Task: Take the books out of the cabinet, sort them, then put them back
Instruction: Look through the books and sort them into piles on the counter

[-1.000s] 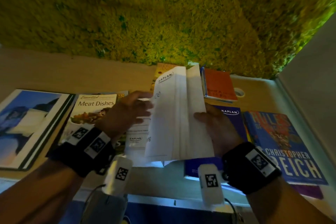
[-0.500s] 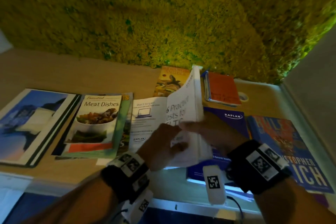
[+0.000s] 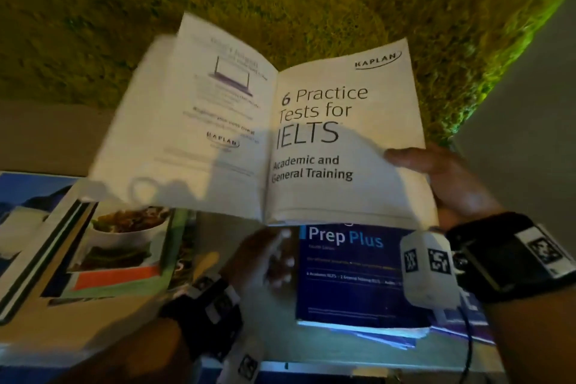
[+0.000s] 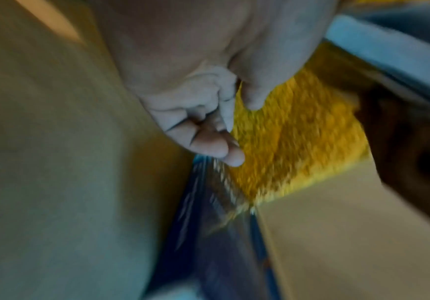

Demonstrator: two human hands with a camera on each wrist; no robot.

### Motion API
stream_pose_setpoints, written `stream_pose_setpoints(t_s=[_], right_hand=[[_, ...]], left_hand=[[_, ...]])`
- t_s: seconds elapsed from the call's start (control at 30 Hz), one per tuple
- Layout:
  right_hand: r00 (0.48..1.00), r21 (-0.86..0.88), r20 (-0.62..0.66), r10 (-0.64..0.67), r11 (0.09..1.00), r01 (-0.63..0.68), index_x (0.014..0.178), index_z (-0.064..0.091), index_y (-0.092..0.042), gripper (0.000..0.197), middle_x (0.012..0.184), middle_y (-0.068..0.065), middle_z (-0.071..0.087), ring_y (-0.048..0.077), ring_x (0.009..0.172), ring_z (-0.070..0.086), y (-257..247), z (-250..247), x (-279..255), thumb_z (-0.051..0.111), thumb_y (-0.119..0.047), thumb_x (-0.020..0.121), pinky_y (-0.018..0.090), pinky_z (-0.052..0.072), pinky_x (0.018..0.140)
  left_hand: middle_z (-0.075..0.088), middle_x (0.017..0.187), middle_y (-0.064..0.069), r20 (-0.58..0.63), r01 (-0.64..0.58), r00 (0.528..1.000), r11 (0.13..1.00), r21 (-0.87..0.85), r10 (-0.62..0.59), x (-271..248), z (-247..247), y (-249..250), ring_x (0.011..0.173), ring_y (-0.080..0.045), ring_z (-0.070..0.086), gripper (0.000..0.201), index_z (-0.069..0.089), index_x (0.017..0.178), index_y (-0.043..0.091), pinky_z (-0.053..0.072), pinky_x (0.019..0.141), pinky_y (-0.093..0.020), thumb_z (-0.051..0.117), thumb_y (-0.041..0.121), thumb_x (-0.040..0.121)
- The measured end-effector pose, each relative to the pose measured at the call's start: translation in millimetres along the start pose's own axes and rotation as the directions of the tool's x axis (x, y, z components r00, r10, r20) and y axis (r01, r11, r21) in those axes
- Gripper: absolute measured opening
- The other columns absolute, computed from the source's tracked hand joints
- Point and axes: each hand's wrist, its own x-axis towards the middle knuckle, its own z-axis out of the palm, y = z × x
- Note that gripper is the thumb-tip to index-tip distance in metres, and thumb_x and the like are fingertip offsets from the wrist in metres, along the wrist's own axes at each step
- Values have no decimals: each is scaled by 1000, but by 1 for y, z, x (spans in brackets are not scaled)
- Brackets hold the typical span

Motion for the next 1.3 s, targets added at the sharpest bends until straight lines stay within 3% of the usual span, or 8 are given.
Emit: stream_pose_setpoints(t_s=[0.17, 0.27, 0.37, 0.43, 0.6, 0.83, 1.1, 1.3], right_hand=[[998, 73, 22, 50, 996, -52, 133, 64, -4, 62, 119, 28, 72, 40, 94, 73, 49, -2, 5, 78, -16, 74, 51, 63, 80], [996, 42, 64, 65, 997, -68, 133, 65, -6, 63, 129, 30, 66, 49, 119, 64, 76, 6, 7, 82, -16, 74, 66, 46, 108], [995, 150, 97, -20, 989, 5, 139, 64, -14, 48, 143, 21, 61, 38, 135, 56, 103, -13, 31, 71, -33, 95, 56, 38, 118], [987, 261, 160, 8, 964, -50, 130, 72, -28, 36, 135, 2, 70, 15, 125, 65, 103, -11, 26, 62, -43, 99, 35, 51, 109], [987, 111, -23, 156, 982, -153, 124, 74, -35, 53, 127, 8, 74, 30, 119, 70, 108, -23, 16, 47, -71, 95, 54, 50, 106], [950, -441, -244, 195, 850, -287, 119, 77, -23, 34, 112, 1, 80, 25, 104, 75, 151, -83, -4, 81, -30, 86, 54, 54, 102], [970, -454, -199, 142, 864, -220, 118, 74, -26, 30, 107, -5, 79, 12, 97, 75, 162, -69, -5, 78, -22, 89, 43, 61, 93], [992, -547, -80, 102, 827, -129, 114, 77, -29, 39, 105, -3, 80, 14, 100, 74, 186, 10, 12, 72, -46, 79, 47, 60, 92]], left_hand=[[70, 64, -1, -197, -148, 974, 971, -186, 110, 15, -24, 55, 60, -14, 68, 37, 62, 85, 13, 59, 76, -37, 35, 23, 108], [76, 73, 1, -54, -152, 988, 976, -157, 145, 1, -24, 69, 65, -15, 72, 46, 73, 85, 17, 59, 62, -30, 60, 62, 84], [77, 102, -11, -50, -176, 983, 983, 53, 179, 1, -27, 59, 92, -28, 75, 42, 79, 101, 18, 58, 88, -47, 83, 46, 71], [76, 107, -14, -87, -146, 985, 986, 74, 152, 0, -24, 54, 96, -35, 73, 30, 74, 110, 15, 54, 94, -58, 79, 23, 82], [78, 88, -6, -50, -116, 991, 984, 136, 123, -2, 3, 47, 77, -19, 76, 19, 79, 85, 23, 63, 78, -43, 73, 5, 85], [66, 116, -3, 101, 23, 993, 951, 307, -56, 9, 40, 12, 104, -20, 68, 52, 44, 121, 20, 57, 80, -31, 78, 14, 82], [74, 103, -12, -35, -10, 999, 969, 247, 19, 15, 27, -3, 92, -27, 74, 51, 58, 113, 12, 58, 86, -53, 84, 17, 69], [78, 95, -11, -286, -74, 950, 981, 180, 124, -10, -34, -2, 75, -17, 76, 38, 64, 108, 17, 63, 65, -35, 74, 2, 75]])
